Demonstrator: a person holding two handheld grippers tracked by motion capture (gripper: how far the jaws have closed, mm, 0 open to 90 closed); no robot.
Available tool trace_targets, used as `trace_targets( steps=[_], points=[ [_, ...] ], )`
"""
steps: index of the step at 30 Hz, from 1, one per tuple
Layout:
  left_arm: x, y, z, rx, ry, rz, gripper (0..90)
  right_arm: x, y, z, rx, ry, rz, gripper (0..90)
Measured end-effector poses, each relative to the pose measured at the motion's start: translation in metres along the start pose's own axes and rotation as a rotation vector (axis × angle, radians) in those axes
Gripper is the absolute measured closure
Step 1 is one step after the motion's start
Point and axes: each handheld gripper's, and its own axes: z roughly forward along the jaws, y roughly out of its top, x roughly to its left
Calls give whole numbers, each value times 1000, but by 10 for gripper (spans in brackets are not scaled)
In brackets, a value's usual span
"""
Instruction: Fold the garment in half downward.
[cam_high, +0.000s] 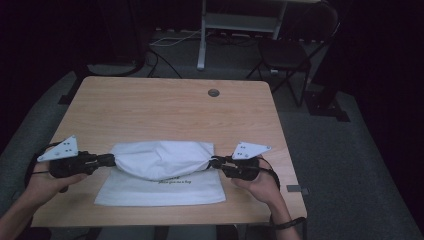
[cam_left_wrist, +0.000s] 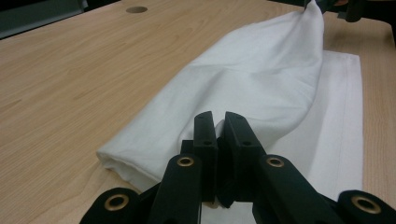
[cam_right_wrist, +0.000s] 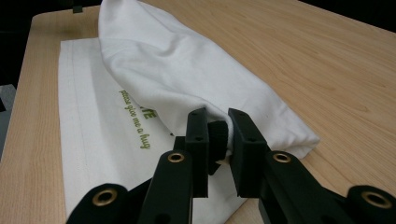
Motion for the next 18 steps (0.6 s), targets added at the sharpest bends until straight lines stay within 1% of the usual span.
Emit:
trace_targets(
  steps=[12, 18],
  points=[
    [-1, -1, -1, 0, -1, 2, 839, 2, -2, -1, 5, 2, 4, 789],
    [-2, -3, -1, -5, -2, -8, 839, 3, -2, -1, 7, 4, 2, 789]
  ],
)
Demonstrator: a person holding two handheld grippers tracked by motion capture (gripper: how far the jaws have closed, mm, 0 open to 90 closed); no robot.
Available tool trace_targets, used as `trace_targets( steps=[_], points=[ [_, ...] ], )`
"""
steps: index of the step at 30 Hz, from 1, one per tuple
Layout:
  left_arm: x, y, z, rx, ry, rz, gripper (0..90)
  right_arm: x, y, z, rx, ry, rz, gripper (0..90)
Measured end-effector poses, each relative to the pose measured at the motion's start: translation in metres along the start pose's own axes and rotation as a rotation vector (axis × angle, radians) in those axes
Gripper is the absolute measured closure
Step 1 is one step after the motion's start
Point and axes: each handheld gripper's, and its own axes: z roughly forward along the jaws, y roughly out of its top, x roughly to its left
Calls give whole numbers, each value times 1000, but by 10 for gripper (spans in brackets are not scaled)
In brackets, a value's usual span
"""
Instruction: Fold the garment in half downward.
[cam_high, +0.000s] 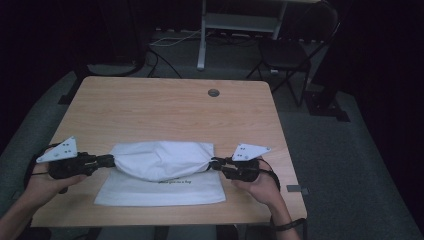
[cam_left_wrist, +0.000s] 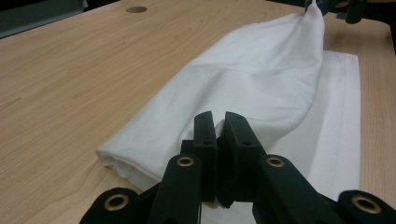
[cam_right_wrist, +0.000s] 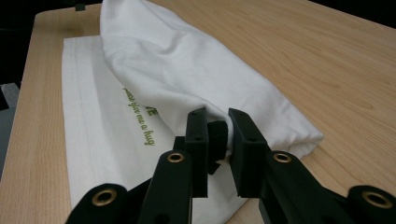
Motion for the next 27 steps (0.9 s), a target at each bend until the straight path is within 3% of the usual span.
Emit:
trace_targets(
  steps=[27],
  points=[
    [-5, 0, -4, -8, -2, 10, 839, 6, -1, -3, -2, 5, -7, 789]
  ],
)
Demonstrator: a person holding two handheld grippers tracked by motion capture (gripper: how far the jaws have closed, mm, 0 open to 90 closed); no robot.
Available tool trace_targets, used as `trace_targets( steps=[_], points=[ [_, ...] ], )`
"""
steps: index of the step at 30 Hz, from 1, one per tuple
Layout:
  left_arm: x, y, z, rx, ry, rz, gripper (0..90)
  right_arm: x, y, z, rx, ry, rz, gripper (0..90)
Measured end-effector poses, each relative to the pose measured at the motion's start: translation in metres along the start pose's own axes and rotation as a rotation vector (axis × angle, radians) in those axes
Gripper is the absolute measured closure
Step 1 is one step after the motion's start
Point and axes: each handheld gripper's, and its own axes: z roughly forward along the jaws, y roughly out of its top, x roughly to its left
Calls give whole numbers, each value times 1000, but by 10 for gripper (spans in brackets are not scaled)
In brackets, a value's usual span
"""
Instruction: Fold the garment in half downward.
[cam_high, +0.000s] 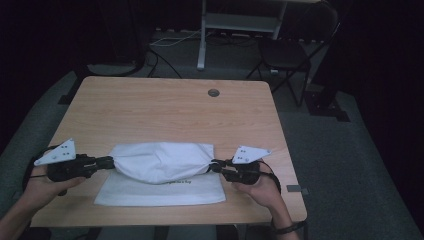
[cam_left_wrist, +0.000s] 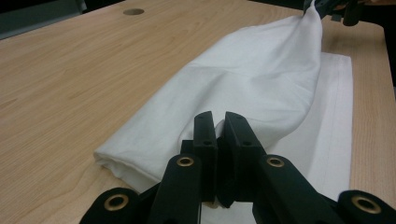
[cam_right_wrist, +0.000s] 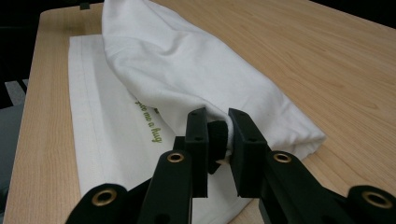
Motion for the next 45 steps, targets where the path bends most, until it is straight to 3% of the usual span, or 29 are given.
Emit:
trace_targets(
  steps=[45],
  points=[
    [-8, -2, -7, -15, -8, -2, 839, 11, 1, -7, -5, 6, -28, 788]
  ],
)
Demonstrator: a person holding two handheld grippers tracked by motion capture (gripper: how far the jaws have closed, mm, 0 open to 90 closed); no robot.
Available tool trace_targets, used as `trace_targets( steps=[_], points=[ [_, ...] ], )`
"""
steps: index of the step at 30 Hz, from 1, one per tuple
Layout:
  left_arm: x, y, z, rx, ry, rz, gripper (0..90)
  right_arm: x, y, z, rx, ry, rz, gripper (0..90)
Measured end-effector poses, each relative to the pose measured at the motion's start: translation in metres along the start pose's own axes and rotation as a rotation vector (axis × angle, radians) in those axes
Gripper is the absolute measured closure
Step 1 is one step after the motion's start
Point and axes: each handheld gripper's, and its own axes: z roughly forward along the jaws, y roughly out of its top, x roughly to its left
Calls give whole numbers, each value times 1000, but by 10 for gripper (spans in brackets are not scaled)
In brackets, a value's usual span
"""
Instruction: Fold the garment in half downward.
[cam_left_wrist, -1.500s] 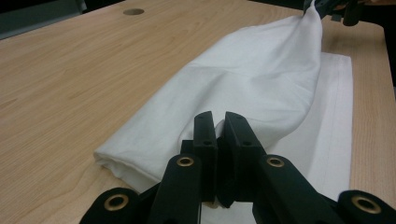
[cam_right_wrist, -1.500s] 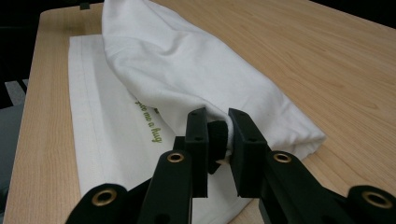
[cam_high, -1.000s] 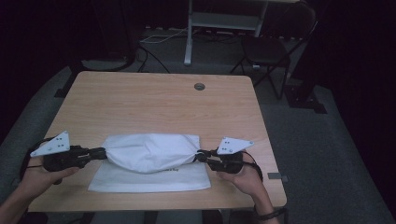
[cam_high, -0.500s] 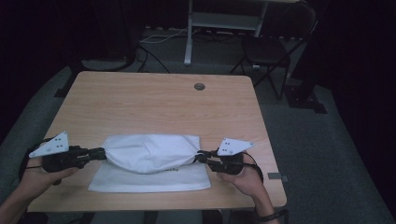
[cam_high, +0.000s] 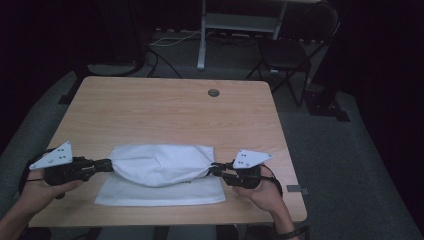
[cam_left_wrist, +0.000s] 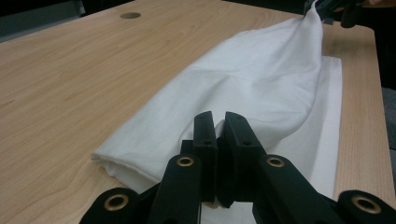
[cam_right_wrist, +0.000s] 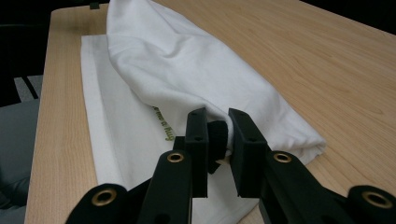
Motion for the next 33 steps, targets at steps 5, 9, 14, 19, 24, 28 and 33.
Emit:
trace_targets(
  steps=[5, 9, 14, 19, 24, 28, 33],
  points=[
    [-1, 0, -1, 1, -2, 7, 839, 1, -1, -1, 1, 2, 0, 788],
    [-2, 1, -2, -1, -3, 12, 839, 3, -1, -2, 1, 3, -3, 788],
    [-5, 2, -3, 1, -8, 17, 839, 4, -1, -2, 3, 6, -3, 788],
    [-7, 2, -4, 5, -10, 21, 838, 5, -2, -4, 0, 5, -8, 788],
    [-8, 2, -4, 10, -15, 25, 838, 6, -3, -4, 7, 8, -1, 788],
    [-10, 1, -4, 16, -20, 26, 838, 7, -5, -4, 12, 11, 1, 788],
    [-11, 1, -5, 20, -24, 33, 838, 8, -5, -5, 17, 15, -5, 788]
  ],
)
